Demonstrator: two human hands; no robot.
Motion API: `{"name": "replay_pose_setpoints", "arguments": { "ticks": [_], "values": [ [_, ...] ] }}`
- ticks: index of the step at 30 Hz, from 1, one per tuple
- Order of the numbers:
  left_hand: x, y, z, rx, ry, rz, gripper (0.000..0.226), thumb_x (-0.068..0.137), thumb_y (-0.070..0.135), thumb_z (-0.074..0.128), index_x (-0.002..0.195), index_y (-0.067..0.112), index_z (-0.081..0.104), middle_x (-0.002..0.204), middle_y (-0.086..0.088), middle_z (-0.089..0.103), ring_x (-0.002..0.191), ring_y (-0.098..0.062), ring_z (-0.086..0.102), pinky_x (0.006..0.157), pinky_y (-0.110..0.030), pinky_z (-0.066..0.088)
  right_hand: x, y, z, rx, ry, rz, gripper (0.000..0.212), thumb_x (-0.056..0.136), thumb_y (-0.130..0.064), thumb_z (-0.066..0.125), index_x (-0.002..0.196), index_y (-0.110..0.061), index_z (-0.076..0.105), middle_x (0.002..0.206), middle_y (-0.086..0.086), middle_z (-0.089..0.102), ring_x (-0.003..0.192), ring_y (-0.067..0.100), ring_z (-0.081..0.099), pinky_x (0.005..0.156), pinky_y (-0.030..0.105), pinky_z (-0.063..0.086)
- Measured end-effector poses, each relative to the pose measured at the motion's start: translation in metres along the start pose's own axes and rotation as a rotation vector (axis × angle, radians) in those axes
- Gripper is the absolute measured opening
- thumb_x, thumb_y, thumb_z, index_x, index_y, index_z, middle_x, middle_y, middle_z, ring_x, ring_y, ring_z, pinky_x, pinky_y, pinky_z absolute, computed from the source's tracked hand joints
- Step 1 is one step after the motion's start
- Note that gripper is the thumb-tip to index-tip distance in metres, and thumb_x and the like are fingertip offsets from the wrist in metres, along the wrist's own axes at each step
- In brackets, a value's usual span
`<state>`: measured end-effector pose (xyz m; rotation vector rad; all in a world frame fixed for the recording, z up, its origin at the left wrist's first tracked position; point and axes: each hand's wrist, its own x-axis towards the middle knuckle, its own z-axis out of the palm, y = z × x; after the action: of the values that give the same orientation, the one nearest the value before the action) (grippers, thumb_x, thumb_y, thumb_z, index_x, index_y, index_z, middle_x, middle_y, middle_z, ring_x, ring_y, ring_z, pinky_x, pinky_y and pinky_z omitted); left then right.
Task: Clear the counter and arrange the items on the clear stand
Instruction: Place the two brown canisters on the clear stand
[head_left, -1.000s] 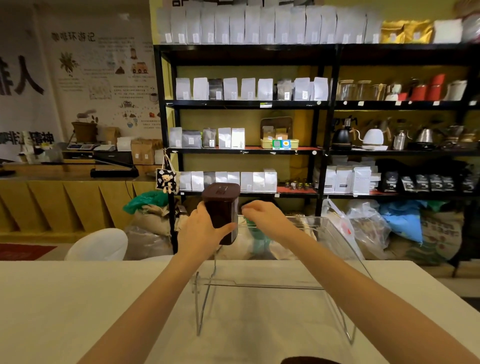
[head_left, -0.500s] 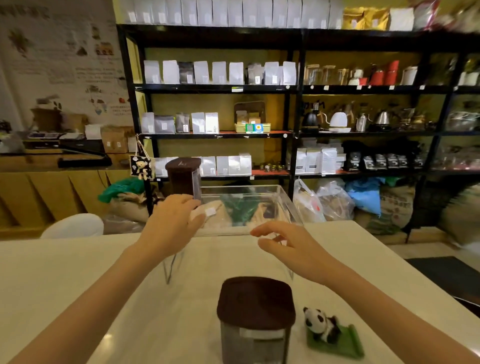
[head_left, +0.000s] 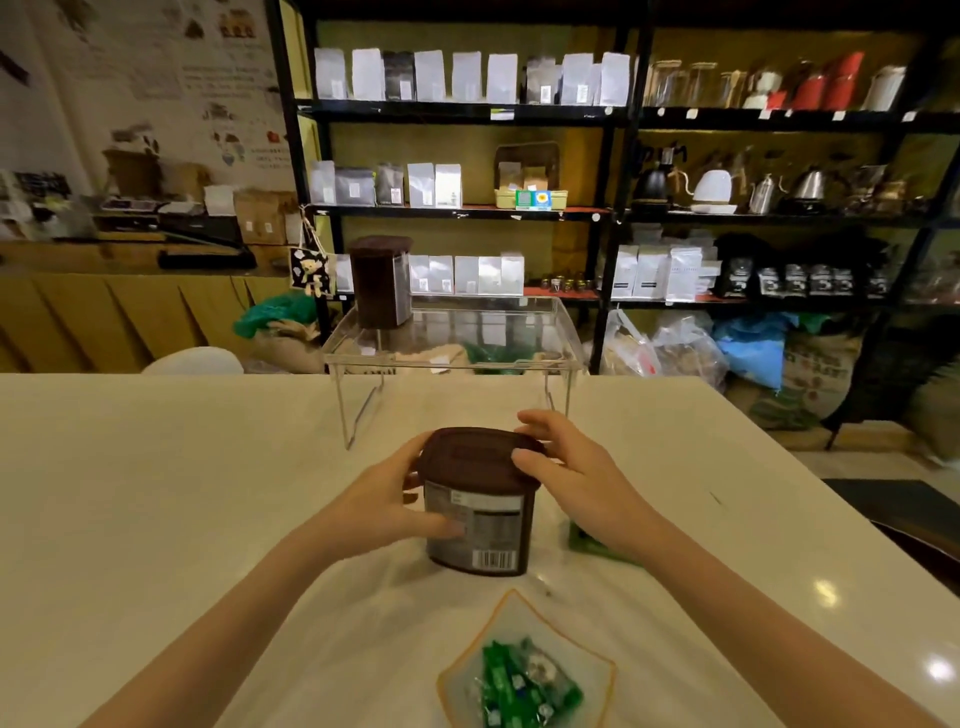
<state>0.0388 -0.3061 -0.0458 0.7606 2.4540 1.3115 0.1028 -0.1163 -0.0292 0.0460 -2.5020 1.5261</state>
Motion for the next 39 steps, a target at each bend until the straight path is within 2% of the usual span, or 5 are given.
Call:
{"name": "replay_pose_setpoints", "arguments": {
  "ticks": [5,12,18,28,39],
  "values": [
    [-0.013,-0.006,0.038,-0.161,0.300,-0.020,0.072,0.065,0.018,0.081,0.128,0.019,0.045,0.110,0.006,0.059,0.103,-0.013,0.058,0.077,-0.014,0.048,0.000,0.012,0.005,0.127,0.038,0.124,0.040,0.090,-0.025,0.053,0.128,-0.016,0.046,0.125,0.005,0.058,0.112,0.020,0.056,0.097,0.035,0.048],
    [-0.025,0.001,0.066,-0.130,0.553,0.087,0.053,0.070,0.022,0.078,0.112,0.032,0.047,0.098,0.021,0.055,0.089,0.006,0.053,0.072,-0.008,0.044,0.000,0.016,0.009,0.217,0.052,0.148,0.023,0.088,-0.024,0.054,0.110,-0.018,0.055,0.111,0.004,0.065,0.104,0.018,0.060,0.088,0.029,0.050],
    [-0.016,0.008,0.063,-0.089,0.540,0.071,0.079,0.057,0.035,0.084,0.125,0.022,0.047,0.119,0.000,0.060,0.111,-0.016,0.056,0.093,-0.035,0.051,0.000,0.010,0.006,0.181,0.123,0.105,0.022,0.086,-0.019,0.058,0.105,-0.009,0.063,0.097,0.007,0.070,0.094,0.020,0.066,0.084,0.033,0.056],
    [0.002,0.060,-0.003,-0.134,0.598,0.244,0.077,0.049,0.030,0.088,0.107,0.037,0.038,0.088,0.036,0.046,0.076,0.028,0.045,0.058,-0.001,0.041,0.026,-0.050,-0.014,0.245,0.147,-0.115,0.029,0.095,-0.019,0.042,0.093,-0.012,0.071,0.091,0.007,0.072,0.088,0.014,0.068,0.071,0.018,0.056],
    [0.070,0.086,-0.099,-0.262,0.343,0.223,0.063,0.062,0.026,0.081,0.115,0.027,0.047,0.094,0.018,0.059,0.090,-0.003,0.056,0.067,-0.016,0.043,0.093,-0.091,-0.018,0.091,0.292,-0.272,0.031,0.094,-0.032,0.040,0.094,-0.025,0.070,0.096,0.005,0.074,0.095,0.020,0.067,0.088,0.044,0.054]
  ]
}}
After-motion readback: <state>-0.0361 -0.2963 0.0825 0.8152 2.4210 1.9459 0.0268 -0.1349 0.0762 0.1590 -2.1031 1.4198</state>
